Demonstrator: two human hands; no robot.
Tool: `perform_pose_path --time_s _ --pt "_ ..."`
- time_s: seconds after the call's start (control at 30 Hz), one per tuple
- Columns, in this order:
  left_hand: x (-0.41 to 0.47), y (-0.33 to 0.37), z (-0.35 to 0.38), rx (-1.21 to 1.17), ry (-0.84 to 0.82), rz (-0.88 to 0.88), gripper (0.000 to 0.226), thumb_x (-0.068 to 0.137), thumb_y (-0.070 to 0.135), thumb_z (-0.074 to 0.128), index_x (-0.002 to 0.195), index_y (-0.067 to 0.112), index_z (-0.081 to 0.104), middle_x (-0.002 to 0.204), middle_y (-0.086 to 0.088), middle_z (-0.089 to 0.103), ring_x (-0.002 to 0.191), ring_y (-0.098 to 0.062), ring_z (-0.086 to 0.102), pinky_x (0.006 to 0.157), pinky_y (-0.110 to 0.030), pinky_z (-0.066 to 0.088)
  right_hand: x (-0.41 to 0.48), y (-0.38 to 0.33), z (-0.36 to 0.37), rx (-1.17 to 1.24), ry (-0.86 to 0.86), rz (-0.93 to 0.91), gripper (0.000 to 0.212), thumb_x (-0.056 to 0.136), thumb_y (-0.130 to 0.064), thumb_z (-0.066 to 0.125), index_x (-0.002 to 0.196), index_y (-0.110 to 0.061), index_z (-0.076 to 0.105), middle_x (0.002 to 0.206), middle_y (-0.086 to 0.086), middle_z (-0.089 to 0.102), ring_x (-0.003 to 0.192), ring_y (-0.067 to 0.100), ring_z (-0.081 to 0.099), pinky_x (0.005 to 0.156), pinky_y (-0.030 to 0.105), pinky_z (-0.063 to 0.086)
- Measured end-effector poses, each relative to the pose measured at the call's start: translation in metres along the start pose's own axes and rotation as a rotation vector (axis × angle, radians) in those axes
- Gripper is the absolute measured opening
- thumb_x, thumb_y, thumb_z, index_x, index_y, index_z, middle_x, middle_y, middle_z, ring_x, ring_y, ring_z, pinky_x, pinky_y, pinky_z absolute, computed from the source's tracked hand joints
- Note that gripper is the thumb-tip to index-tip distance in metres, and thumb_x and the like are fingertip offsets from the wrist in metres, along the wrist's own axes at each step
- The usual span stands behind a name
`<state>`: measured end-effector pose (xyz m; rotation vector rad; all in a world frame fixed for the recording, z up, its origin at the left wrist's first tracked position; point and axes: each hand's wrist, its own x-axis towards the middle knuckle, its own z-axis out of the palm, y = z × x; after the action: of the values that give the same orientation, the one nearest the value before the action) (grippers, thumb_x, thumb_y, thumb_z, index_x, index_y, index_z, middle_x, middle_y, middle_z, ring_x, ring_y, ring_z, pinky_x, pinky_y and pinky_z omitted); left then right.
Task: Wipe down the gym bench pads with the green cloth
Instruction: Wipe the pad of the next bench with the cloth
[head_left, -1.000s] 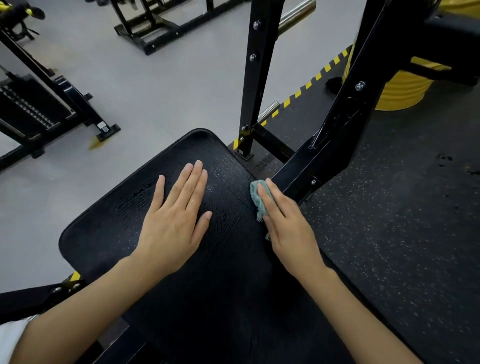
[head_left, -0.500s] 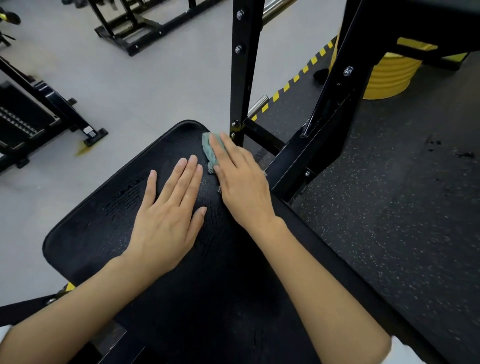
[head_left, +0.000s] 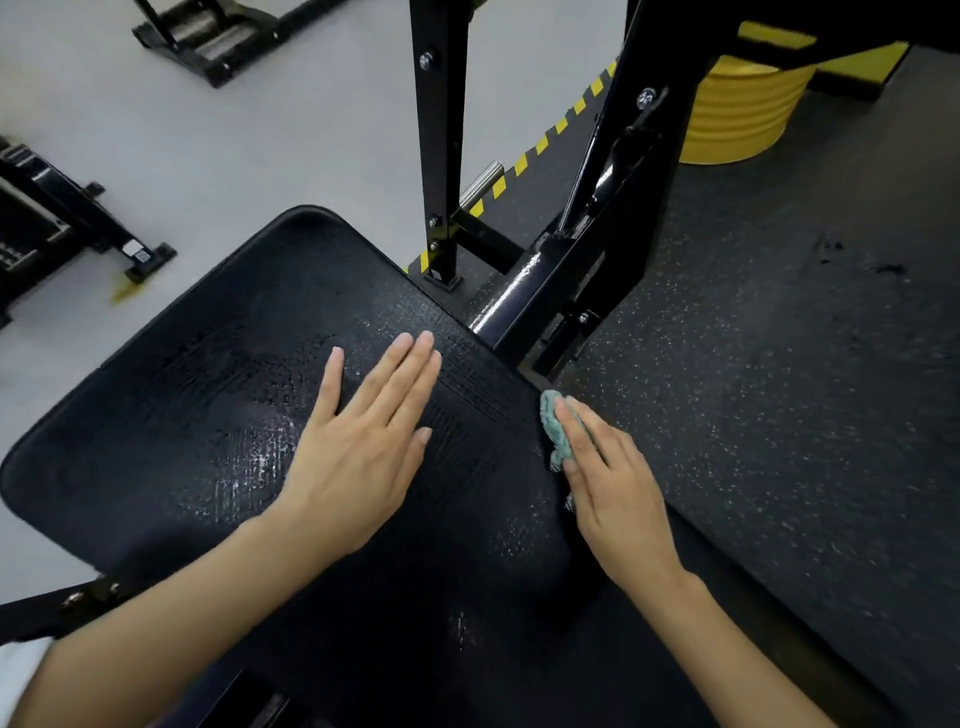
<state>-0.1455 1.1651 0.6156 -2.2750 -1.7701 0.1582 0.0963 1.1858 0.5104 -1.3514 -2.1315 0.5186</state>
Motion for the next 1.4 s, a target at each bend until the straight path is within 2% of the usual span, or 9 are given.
perform_pose_path --time_s 0.23,0.47,0.6,0.83,0.93,1.0,1.1,1.27,1.4 --pt "-0.002 0.015 0.006 0.013 -0.016 -0.002 0.060 0.099 0.035 0.026 0.152 0.007 0.026 0.162 -0.006 0.018 0.149 -0.020 0.018 0.118 -0.055 0.016 0.008 -0.021 -0.001 0.071 0.028 0.125 0.049 0.103 -0.031 0.025 0.152 -0.030 0.024 0.145 -0.007 0.044 0.125 0.010 0.042 0.104 0.033 0.039" --pt "-0.002 0.017 0.006 0.065 -0.044 -0.008 0.062 0.100 0.037 0.023 0.153 0.006 0.023 0.163 -0.007 0.015 0.150 -0.020 0.015 0.119 -0.053 0.015 0.086 -0.073 0.013 0.141 0.083 0.020 0.047 0.103 -0.022 0.037 0.150 -0.017 0.033 0.141 0.001 0.051 0.120 0.019 0.051 0.099 0.035 0.043" --pt "-0.002 0.018 0.005 0.071 -0.046 -0.005 0.062 0.100 0.038 0.023 0.153 0.006 0.023 0.163 -0.007 0.016 0.150 -0.020 0.016 0.119 -0.053 0.015 0.059 -0.043 0.009 0.152 0.028 -0.020 0.051 0.101 -0.021 0.039 0.151 -0.023 0.029 0.146 -0.005 0.045 0.126 0.014 0.046 0.103 0.033 0.042" --pt "-0.002 0.020 0.006 0.069 -0.049 -0.020 0.063 0.100 0.039 0.022 0.154 0.007 0.021 0.163 -0.006 0.014 0.150 -0.019 0.013 0.119 -0.053 0.011 -0.035 0.031 -0.010 0.068 -0.013 0.104 0.050 0.101 -0.028 0.029 0.151 -0.030 0.024 0.142 -0.008 0.047 0.124 0.008 0.043 0.102 0.032 0.042" --pt "-0.001 0.021 0.006 0.075 -0.051 -0.020 0.063 0.100 0.039 0.022 0.154 0.007 0.021 0.163 -0.006 0.014 0.150 -0.020 0.013 0.119 -0.053 0.012 -0.054 0.045 -0.017 0.064 -0.044 0.136 0.050 0.102 -0.031 0.026 0.151 -0.034 0.019 0.140 -0.009 0.047 0.123 0.003 0.041 0.100 0.024 0.038" --pt "-0.001 0.021 0.006 0.078 -0.053 -0.019 0.063 0.100 0.039 0.022 0.154 0.006 0.020 0.163 -0.007 0.014 0.150 -0.020 0.013 0.119 -0.054 0.012 -0.049 0.040 -0.014 0.093 -0.043 0.161 0.049 0.102 -0.033 0.024 0.151 -0.034 0.021 0.137 -0.009 0.049 0.119 0.000 0.040 0.098 0.021 0.034" --pt "-0.001 0.022 0.006 0.084 -0.058 -0.022 0.064 0.100 0.040 0.022 0.153 0.006 0.021 0.163 -0.007 0.015 0.150 -0.020 0.013 0.119 -0.054 0.012 -0.029 0.021 -0.007 0.116 0.002 0.162 0.048 0.103 -0.033 0.023 0.151 -0.030 0.026 0.129 -0.006 0.054 0.112 0.006 0.045 0.093 0.027 0.041" --pt "0.000 0.023 0.006 0.089 -0.065 -0.012 0.065 0.099 0.041 0.023 0.153 0.005 0.022 0.163 -0.008 0.015 0.150 -0.021 0.013 0.119 -0.054 0.012 0.036 -0.030 0.005 0.118 0.061 0.077 0.048 0.102 -0.028 0.029 0.150 -0.018 0.033 0.132 0.001 0.056 0.114 0.016 0.050 0.095 0.033 0.042" --pt "0.001 0.022 0.007 0.085 -0.078 0.005 0.066 0.099 0.042 0.022 0.153 0.005 0.020 0.163 -0.008 0.013 0.151 -0.020 0.011 0.119 -0.054 0.012 0.058 -0.048 0.012 0.117 0.086 0.059 0.046 0.102 -0.027 0.032 0.148 -0.019 0.036 0.131 -0.002 0.057 0.112 0.016 0.053 0.092 0.032 0.044"
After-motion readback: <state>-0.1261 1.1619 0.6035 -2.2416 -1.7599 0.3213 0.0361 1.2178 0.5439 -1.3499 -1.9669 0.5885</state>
